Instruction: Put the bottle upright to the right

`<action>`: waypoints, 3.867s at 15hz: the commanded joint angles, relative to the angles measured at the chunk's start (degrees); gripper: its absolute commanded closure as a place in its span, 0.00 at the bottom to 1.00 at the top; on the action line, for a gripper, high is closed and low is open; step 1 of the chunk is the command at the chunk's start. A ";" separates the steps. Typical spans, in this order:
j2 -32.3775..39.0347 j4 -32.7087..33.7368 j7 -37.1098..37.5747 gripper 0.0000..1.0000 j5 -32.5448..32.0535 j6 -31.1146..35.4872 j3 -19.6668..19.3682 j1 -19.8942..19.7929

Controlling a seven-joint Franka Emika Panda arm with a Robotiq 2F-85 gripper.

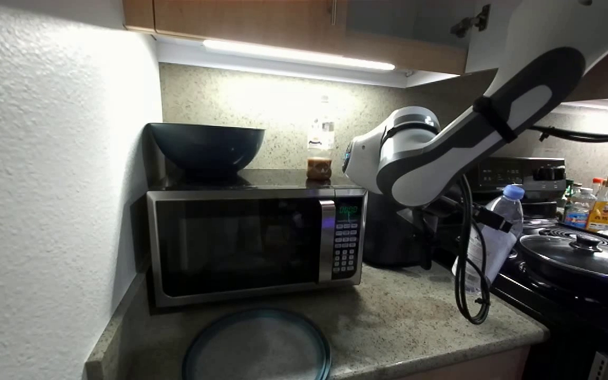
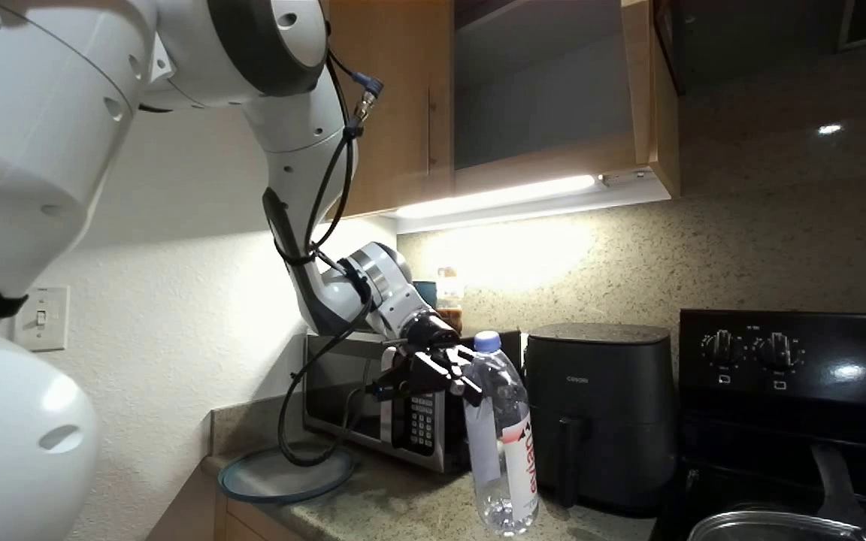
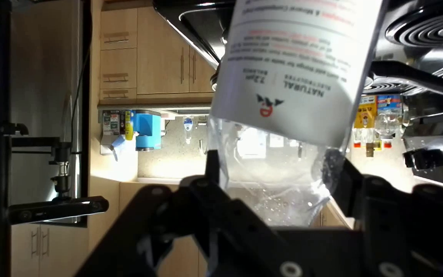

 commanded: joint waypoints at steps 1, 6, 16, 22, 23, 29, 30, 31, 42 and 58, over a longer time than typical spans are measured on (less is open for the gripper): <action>2.62 1.65 -7.01 0.57 -0.72 -0.50 -0.74 0.23; 6.09 4.06 -12.82 0.57 -2.12 -4.80 -1.52 1.10; 12.94 9.93 -9.06 0.57 -1.22 -5.32 -3.06 0.87; 13.50 9.93 -7.54 0.57 -0.29 -1.36 -3.18 0.22; 13.46 9.72 -7.44 0.57 -0.21 -0.46 -3.20 0.09; 13.40 9.22 -7.69 0.08 -0.54 1.71 -3.58 0.26; 13.41 9.23 -7.70 0.07 -0.53 1.70 -3.61 0.27; 13.37 9.20 -7.74 0.03 -0.54 1.68 -3.63 0.28; 9.07 7.89 -5.64 0.00 -2.30 -5.40 -3.71 2.57; -4.52 9.26 4.07 0.00 -1.45 -26.54 0.89 6.10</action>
